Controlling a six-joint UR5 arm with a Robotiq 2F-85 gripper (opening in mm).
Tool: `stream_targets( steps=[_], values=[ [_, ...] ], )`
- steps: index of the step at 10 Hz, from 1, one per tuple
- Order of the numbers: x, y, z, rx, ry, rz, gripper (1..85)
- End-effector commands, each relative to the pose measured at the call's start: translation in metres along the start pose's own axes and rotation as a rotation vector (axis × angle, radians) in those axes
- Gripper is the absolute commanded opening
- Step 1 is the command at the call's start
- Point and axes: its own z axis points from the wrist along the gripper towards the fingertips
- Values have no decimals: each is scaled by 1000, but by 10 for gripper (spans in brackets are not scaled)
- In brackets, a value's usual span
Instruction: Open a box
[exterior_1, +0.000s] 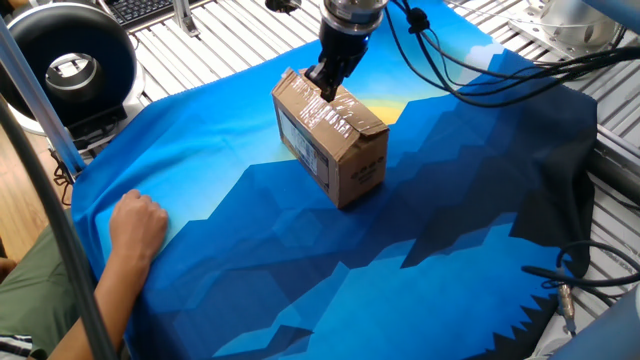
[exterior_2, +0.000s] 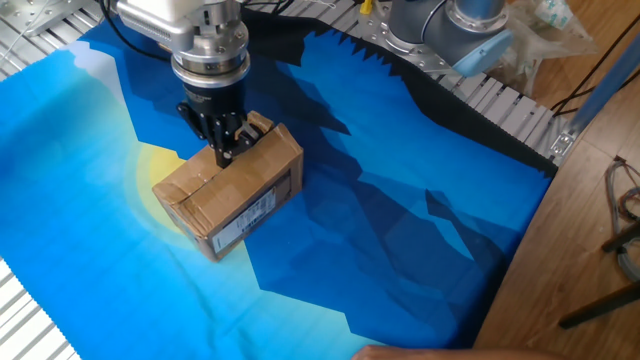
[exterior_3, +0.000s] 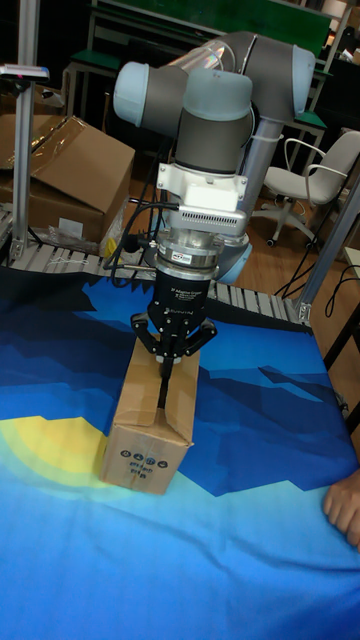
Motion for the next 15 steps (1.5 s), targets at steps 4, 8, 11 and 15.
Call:
stream_targets(
  steps=[4, 8, 11, 15],
  values=[
    [10, -13, -7, 32, 33, -82, 13],
    [-3, 9, -2, -32, -6, 40, 13],
    [-4, 15, -4, -43, 7, 72, 13],
    [-11, 32, -21, -48, 48, 92, 13]
  ],
)
